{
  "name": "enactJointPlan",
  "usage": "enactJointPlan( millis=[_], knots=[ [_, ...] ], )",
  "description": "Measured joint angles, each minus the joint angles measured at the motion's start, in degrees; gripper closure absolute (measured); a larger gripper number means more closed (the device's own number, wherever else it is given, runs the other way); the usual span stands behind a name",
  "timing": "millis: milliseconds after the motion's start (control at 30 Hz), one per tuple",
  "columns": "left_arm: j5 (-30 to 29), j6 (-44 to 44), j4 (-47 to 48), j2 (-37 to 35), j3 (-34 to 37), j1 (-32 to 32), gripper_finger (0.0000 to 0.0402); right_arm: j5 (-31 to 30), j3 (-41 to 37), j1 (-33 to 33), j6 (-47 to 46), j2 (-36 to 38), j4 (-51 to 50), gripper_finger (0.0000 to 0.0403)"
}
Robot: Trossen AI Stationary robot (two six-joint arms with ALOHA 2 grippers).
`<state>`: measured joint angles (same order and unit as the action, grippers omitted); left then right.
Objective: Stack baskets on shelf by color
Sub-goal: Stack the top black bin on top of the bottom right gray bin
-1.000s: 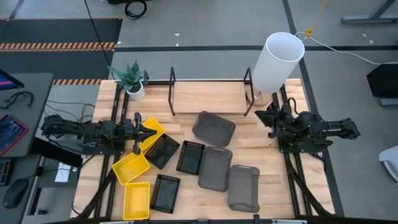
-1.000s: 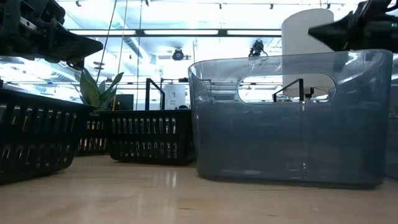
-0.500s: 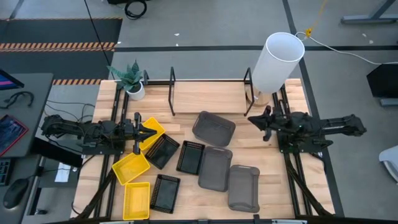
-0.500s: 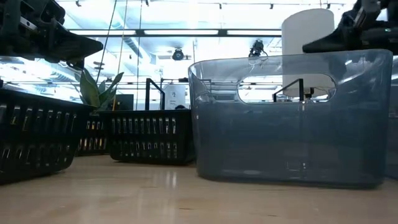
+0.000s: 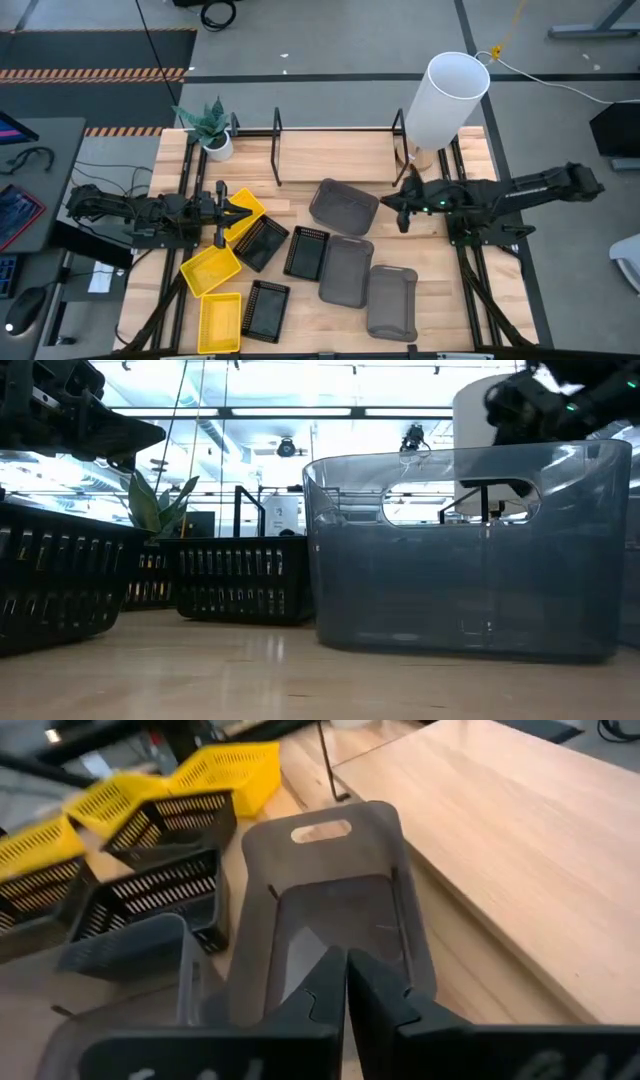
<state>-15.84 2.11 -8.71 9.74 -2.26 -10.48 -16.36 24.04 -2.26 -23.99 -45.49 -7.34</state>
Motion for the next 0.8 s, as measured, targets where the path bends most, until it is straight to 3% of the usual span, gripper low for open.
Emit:
enactJointPlan(
  millis=[533, 800],
  knots=[
    [0.0, 0.0, 0.0, 0.0, 0.0, 0.0, 0.0373, 4.9, 35.1, 8.9, 10.3, -34.7, -25.9, 0.0288],
    [0.0, 0.0, 0.0, 0.0, 0.0, 0.0, 0.0366, 8.6, 47.2, 14.7, 14.9, -46.3, -36.9, 0.0279]
  ],
)
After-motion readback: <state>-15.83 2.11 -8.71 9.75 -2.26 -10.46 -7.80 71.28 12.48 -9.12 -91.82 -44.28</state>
